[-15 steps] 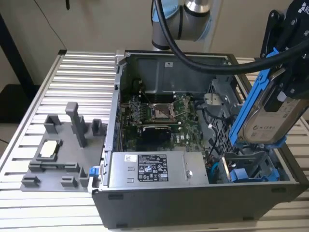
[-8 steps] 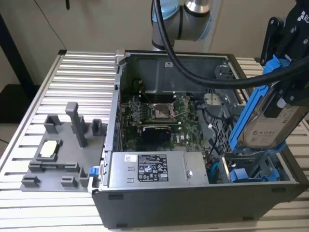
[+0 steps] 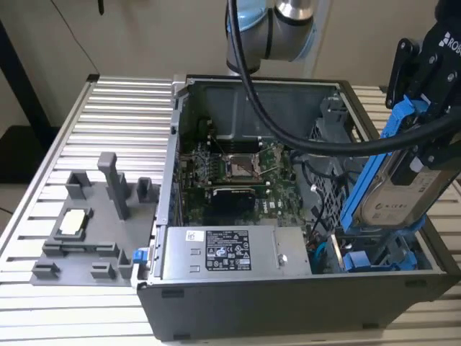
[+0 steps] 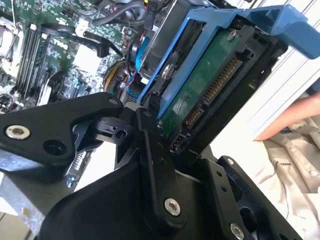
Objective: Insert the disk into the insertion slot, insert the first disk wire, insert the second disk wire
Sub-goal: 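Insert the disk into the insertion slot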
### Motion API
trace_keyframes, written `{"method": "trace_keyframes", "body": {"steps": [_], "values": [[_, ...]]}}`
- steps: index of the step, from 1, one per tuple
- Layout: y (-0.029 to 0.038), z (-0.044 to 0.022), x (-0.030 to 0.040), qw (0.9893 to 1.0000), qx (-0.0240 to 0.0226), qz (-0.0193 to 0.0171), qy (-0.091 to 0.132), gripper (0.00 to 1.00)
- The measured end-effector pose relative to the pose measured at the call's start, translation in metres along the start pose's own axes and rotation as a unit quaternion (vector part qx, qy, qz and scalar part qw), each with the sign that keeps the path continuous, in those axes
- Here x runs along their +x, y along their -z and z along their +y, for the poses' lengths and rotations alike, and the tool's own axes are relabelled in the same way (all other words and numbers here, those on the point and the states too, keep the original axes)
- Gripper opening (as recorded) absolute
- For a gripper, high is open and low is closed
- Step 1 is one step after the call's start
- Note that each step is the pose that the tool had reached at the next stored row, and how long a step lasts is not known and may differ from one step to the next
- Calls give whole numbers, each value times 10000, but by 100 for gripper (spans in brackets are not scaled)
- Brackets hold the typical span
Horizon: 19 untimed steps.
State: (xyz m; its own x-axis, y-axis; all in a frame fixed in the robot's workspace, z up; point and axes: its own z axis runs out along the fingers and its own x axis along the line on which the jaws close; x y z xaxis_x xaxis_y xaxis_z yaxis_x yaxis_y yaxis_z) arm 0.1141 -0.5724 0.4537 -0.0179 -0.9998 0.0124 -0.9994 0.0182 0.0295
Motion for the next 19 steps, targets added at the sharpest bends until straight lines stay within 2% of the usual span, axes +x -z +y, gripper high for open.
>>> {"method": "trace_keyframes", "body": {"steps": [7, 13, 19], "values": [[-111, -3, -1, 10000, 15, -3, 27, 33], [-186, -6, -2, 9999, 32, -49, 88, 33], [-251, -15, -5, 9998, 33, -63, 183, 33]]}}
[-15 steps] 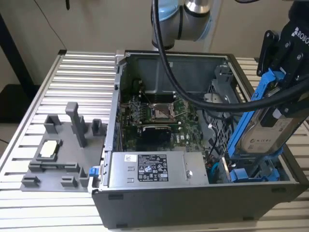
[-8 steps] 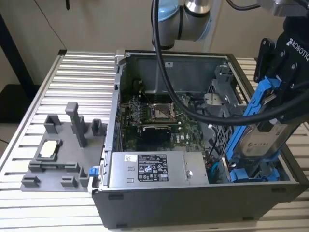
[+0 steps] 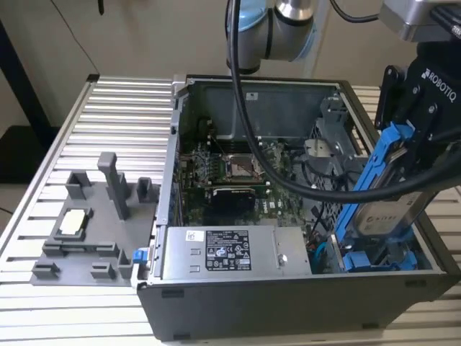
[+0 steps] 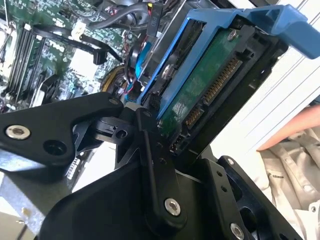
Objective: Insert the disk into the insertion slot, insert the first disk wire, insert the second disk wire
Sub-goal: 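Insert the disk into the insertion slot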
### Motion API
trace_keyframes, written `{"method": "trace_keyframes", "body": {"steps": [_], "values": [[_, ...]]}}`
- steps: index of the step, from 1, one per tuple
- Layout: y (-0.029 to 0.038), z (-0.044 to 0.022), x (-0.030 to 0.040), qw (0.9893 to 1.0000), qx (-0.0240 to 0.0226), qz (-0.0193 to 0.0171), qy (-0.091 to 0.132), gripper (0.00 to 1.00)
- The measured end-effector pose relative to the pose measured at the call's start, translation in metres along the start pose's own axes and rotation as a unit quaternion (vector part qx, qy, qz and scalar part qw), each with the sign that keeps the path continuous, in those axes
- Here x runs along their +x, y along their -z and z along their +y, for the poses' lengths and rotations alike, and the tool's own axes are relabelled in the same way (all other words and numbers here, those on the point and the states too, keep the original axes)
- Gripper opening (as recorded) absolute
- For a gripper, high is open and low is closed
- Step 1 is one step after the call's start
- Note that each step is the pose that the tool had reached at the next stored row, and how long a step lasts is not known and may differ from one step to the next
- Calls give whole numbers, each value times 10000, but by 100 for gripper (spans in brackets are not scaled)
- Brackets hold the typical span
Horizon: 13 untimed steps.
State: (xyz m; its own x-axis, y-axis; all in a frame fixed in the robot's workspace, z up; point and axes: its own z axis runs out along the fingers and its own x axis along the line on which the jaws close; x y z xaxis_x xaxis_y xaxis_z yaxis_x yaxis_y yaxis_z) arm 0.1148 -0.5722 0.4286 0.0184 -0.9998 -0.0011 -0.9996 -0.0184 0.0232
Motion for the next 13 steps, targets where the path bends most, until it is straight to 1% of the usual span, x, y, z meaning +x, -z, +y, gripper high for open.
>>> {"method": "trace_keyframes", "body": {"steps": [2, 5, 7, 9, 13], "values": [[-21, -11, 0, 10000, 0, -24, 1, 33], [-49, -40, 0, 10000, 1, -74, 0, 33], [-65, -61, 1, 10000, 2, -97, -12, 33], [-79, -76, 1, 9999, 2, -107, -29, 33], [-103, -99, 1, 9999, 2, -107, -47, 33]]}}
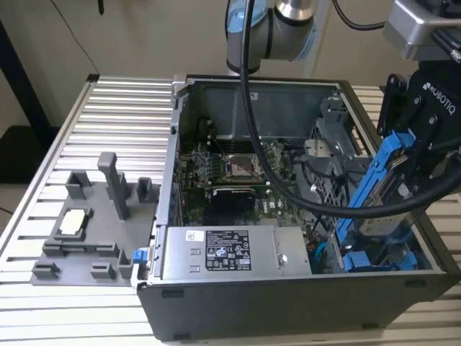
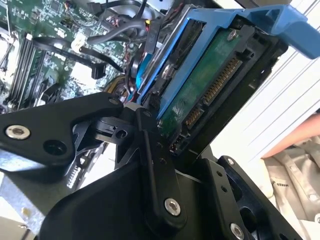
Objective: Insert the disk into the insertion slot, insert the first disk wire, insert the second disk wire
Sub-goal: 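Insert the disk into the insertion slot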
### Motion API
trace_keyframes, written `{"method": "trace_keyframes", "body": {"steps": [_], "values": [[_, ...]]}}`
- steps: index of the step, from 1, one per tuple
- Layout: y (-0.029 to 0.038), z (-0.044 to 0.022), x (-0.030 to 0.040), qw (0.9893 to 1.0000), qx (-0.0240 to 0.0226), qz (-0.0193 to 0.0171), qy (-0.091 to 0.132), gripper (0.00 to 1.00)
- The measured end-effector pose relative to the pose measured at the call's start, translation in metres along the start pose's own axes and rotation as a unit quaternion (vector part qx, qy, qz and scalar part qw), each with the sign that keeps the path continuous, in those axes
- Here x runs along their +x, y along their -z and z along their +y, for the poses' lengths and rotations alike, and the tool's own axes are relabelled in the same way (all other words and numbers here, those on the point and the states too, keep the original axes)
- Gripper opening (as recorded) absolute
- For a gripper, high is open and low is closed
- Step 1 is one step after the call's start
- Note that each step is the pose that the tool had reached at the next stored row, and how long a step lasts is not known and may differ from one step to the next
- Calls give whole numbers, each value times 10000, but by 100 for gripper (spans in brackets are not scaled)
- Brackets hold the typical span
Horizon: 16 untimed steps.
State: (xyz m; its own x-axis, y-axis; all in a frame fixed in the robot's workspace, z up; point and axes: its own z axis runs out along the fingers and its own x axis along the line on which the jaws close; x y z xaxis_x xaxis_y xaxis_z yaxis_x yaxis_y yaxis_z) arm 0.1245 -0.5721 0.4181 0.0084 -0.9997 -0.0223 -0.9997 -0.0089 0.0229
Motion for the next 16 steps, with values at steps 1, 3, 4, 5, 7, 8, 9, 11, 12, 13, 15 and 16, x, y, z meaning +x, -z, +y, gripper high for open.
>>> {"method": "trace_keyframes", "body": {"steps": [1, 3, 4, 5, 7, 8, 9, 11, 12, 13, 15, 16], "values": [[-11, 0, 0, 10000, 0, 0, -7, 33], [-37, -2, 1, 10000, 1, 0, -18, 33], [-48, -2, 1, 10000, 1, 0, -22, 33], [-56, -3, 1, 10000, 1, 0, -26, 33], [-69, -3, 2, 10000, 1, 0, -34, 33], [-76, -3, 2, 10000, 1, 0, -38, 33], [-82, -4, 3, 10000, 1, 1, -40, 33], [-96, -16, 3, 10000, 1, -2, -41, 33], [-102, -23, 4, 10000, 0, -1, -42, 33], [-111, -27, 4, 10000, 1, 0, -42, 33], [-142, -28, 5, 10000, 1, 3, -48, 33], [-160, -28, 5, 10000, 1, 6, -49, 33]]}}
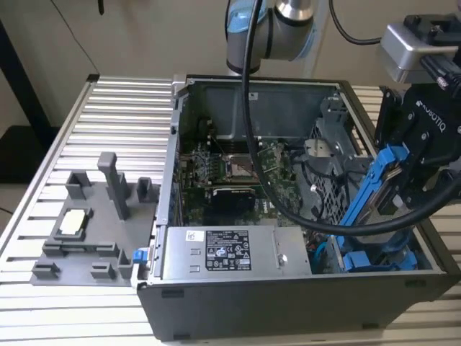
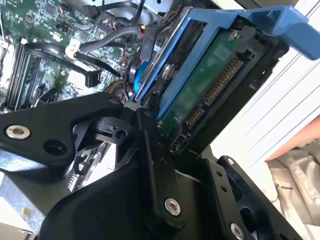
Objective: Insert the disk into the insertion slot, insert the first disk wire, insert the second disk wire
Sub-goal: 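Insert the disk into the insertion slot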
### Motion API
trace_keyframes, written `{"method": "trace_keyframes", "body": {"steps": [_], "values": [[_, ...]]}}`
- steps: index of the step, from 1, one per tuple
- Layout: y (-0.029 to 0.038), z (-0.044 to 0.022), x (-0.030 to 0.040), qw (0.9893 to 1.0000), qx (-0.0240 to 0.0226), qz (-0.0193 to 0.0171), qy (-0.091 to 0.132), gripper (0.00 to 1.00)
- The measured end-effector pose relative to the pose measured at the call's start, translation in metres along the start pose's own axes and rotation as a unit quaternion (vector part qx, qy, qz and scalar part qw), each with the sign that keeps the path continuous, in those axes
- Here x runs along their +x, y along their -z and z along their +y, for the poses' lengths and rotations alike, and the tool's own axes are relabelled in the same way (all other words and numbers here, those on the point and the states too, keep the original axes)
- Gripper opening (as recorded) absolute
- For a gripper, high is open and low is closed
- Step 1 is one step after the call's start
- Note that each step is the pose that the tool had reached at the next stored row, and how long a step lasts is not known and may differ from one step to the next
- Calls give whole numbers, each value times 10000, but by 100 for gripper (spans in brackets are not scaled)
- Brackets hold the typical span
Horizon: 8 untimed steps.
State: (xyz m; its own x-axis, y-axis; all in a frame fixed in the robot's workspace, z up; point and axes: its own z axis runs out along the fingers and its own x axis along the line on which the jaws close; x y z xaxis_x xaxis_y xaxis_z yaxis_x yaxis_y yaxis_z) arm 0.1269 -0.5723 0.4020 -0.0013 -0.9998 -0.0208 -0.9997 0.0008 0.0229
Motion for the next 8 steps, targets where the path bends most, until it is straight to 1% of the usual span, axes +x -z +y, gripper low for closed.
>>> {"method": "trace_keyframes", "body": {"steps": [8], "values": [[-145, -4, 3, 10000, 0, 10, -1, 33]]}}
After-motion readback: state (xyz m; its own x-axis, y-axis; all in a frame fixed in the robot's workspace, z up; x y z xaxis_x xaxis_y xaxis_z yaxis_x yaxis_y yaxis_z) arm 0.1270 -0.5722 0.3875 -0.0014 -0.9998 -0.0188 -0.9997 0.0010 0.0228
